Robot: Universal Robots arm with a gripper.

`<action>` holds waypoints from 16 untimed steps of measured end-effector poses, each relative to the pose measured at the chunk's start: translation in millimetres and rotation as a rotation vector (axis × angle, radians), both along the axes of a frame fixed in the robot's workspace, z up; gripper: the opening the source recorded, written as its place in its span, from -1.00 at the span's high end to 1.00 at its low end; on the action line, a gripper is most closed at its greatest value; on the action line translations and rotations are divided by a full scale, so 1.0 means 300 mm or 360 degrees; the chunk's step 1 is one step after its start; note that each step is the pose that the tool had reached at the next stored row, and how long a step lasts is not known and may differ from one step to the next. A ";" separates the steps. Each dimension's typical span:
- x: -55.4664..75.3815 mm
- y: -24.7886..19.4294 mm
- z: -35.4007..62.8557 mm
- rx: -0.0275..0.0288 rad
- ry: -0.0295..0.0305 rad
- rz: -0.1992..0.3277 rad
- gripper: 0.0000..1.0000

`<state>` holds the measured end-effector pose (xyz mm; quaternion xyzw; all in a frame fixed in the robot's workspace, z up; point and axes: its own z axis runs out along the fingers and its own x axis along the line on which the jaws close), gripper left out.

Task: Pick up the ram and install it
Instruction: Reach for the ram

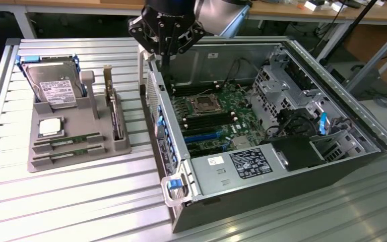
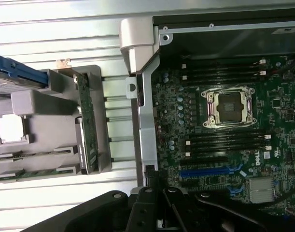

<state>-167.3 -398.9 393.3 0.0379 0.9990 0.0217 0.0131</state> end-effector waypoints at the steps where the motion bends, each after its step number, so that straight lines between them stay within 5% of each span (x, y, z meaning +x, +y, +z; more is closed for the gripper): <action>1: -0.002 0.000 0.000 0.00000 0.00000 0.0000 0.79; 6: -0.017 0.000 0.000 0.00000 0.00000 0.0000 0.79; 7: -0.076 0.000 0.000 0.00000 0.00000 0.0000 0.79; 8: -0.083 0.000 0.000 -0.00001 0.00000 0.0000 0.79; 16: -0.102 0.000 0.000 -0.00001 0.00000 0.0000 0.79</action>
